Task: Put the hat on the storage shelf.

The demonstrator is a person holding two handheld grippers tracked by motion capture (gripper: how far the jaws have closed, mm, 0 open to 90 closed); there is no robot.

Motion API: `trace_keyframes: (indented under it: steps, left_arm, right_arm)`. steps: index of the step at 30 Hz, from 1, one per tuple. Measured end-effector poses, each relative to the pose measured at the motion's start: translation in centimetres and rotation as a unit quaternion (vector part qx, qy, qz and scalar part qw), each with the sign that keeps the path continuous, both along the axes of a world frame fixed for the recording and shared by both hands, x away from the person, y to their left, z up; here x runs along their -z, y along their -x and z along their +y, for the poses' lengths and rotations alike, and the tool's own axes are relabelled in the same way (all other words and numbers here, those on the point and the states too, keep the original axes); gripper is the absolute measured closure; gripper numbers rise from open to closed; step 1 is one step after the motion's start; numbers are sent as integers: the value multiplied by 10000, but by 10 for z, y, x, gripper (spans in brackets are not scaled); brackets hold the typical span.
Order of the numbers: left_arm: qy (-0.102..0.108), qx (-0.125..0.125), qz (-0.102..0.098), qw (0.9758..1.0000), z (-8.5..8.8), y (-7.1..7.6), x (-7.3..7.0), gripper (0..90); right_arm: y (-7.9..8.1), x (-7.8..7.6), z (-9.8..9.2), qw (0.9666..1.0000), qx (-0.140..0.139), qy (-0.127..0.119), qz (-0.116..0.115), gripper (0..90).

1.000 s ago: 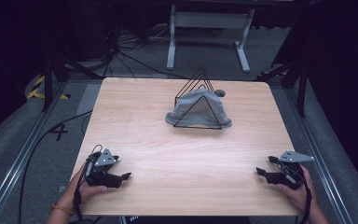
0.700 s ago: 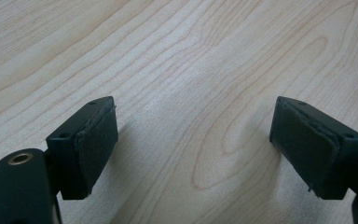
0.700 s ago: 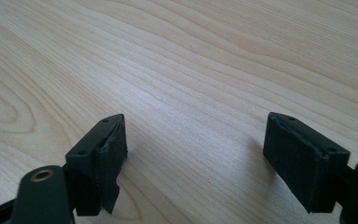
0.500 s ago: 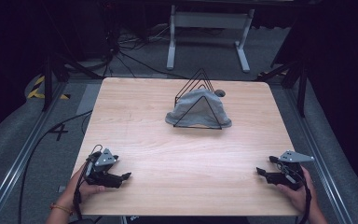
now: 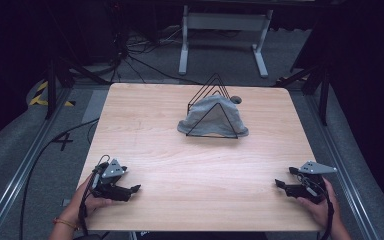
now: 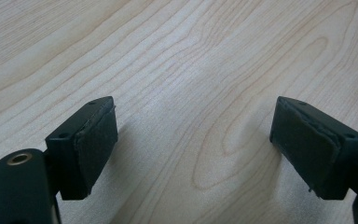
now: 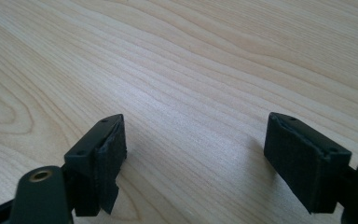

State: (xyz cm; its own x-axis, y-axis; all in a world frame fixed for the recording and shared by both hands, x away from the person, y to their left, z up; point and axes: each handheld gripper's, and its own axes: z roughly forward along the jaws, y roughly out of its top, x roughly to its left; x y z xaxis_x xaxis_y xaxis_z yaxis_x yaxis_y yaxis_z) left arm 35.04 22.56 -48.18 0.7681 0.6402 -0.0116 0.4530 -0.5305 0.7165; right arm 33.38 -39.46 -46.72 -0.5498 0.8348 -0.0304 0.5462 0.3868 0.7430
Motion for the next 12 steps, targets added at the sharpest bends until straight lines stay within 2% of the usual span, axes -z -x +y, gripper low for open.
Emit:
trace_keyframes:
  steps: [12]
  left_arm:
    - [10,-35,8,10000,-1,-1,0,147]
  right_arm:
    - [0,0,0,10000,56,1,-7,211]
